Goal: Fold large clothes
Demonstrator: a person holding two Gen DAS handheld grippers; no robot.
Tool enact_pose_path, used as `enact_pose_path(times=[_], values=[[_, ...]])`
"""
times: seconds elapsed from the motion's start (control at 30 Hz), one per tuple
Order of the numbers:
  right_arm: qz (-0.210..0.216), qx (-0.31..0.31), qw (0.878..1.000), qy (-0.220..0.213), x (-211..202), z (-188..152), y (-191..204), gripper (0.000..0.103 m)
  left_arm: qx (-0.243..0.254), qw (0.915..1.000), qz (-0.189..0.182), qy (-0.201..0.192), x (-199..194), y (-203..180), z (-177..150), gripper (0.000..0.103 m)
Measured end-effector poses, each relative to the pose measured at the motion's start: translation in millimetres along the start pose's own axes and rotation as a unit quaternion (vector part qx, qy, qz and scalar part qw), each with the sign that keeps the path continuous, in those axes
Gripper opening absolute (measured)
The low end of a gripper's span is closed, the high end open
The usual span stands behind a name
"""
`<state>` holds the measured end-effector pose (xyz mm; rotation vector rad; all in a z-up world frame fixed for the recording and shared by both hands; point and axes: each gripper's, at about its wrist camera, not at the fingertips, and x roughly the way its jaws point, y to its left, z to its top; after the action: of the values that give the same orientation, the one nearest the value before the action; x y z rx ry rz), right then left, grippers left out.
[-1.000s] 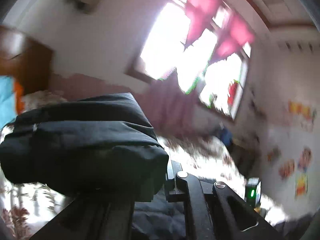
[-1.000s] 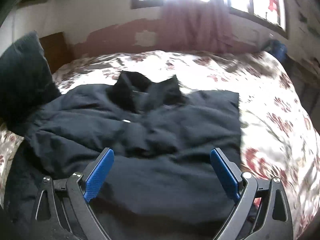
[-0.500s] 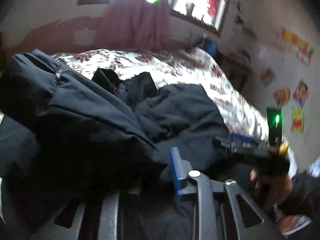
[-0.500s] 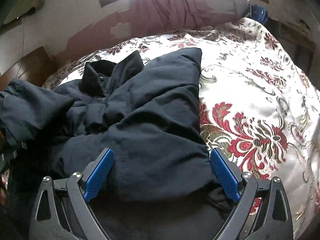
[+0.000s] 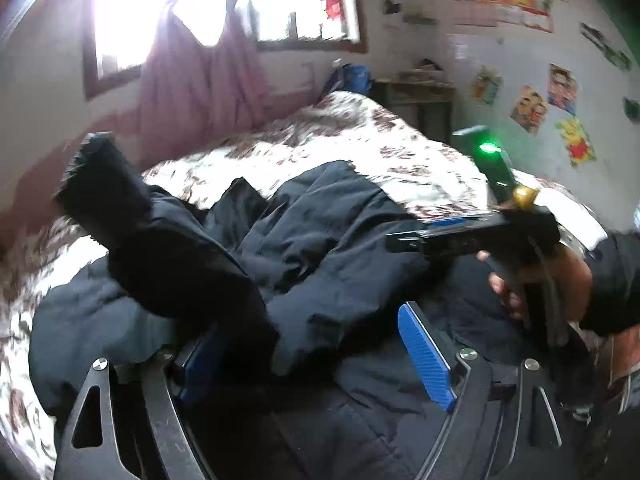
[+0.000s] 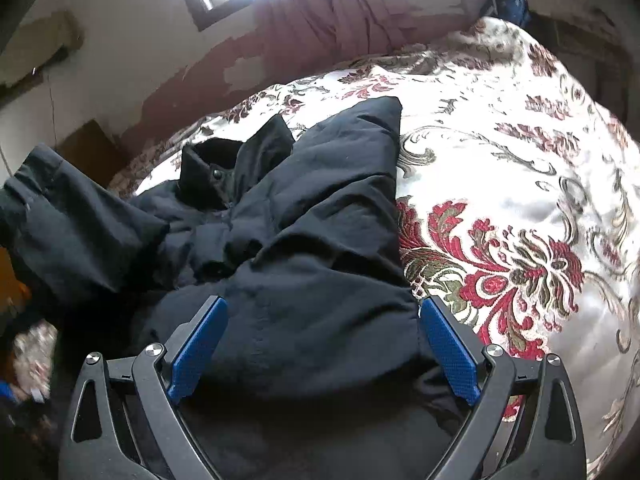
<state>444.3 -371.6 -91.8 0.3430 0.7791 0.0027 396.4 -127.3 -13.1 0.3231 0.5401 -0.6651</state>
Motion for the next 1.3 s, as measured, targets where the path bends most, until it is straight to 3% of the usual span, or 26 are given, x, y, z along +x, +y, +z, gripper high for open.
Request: enact_pose_path(times=[0.17, 0.3, 0.4, 0.47, 0.53, 0.63, 0.7, 0.8, 0.87, 0.93, 0.97, 1.07, 1.17, 1.3], values=[[0.075, 0.082, 0.994, -0.008, -13.1, 7.3, -19.5, 0.095, 0.005, 0.9992, -0.041, -0.001, 3.0, -10.2, -2.6, 0.085], [0.128, 0.133, 0.983, -0.006, -15.5, 6.6, -30.6, 0.095, -0.007, 0.9994, -0.032, 0.006, 4.7, -4.3, -4.0, 0.085], [0.109, 0.121, 0.987, -0.001, -13.3, 4.6, -26.7, 0.095, -0.042, 0.9988, -0.019, -0.014, -6.0, 15.7, -2.2, 0.085], [0.053, 0.066, 0.996, 0.003, -13.7, 3.0, -9.9, 0.094, -0.087, 0.9958, 0.011, -0.028, -11.9, 38.2, -1.4, 0.087], [0.008, 0.004, 1.0, -0.021, -22.6, 0.7, 6.2, 0.094, -0.13, 0.99, 0.046, -0.033, -19.3, 59.3, -3.8, 0.091], [-0.019, -0.092, 0.995, -0.044, -28.8, -2.5, 38.0, 0.094, -0.221, 0.9685, 0.112, -0.03, -28.0, 103.5, -13.3, 0.091], [-0.009, -0.131, 0.991, -0.027, -24.7, -4.2, 53.5, 0.093, -0.276, 0.9472, 0.161, -0.022, -33.7, 130.7, -25.4, 0.091], [-0.006, -0.13, 0.991, 0.013, -11.6, -6.5, 58.4, 0.081, -0.324, 0.9214, 0.215, -0.006, -36.7, 157.7, -43.1, 0.091], [-0.008, -0.098, 0.995, 0.03, -3.0, -5.7, 52.2, 0.08, -0.346, 0.9081, 0.236, 0.008, -36.6, 171.1, -54.4, 0.091], [-0.001, -0.067, 0.997, 0.043, 3.0, -10.0, 43.4, 0.077, -0.363, 0.9006, 0.239, 0.02, -35.1, 181.2, -62.5, 0.091], [0.007, -0.048, 0.998, 0.049, 6.0, -9.1, 39.3, 0.07, -0.372, 0.896, 0.241, 0.028, -32.9, 186.4, -67.3, 0.091], [0.024, -0.026, 0.997, 0.069, 14.7, -10.3, 39.3, 0.032, -0.4, 0.8829, 0.24, 0.056, -23.7, 196.3, -81.2, 0.091], [0.015, -0.067, 0.995, 0.067, 15.3, -14.2, 58.3, 0.003, -0.42, 0.8783, 0.22, 0.06, -18.8, 201.8, -89.2, 0.091], [-0.021, -0.121, 0.992, 0.007, -13.9, -0.7, 74.2, 0.003, -0.407, 0.8839, 0.223, 0.06, -18.7, 197.4, -86.0, 0.091]])
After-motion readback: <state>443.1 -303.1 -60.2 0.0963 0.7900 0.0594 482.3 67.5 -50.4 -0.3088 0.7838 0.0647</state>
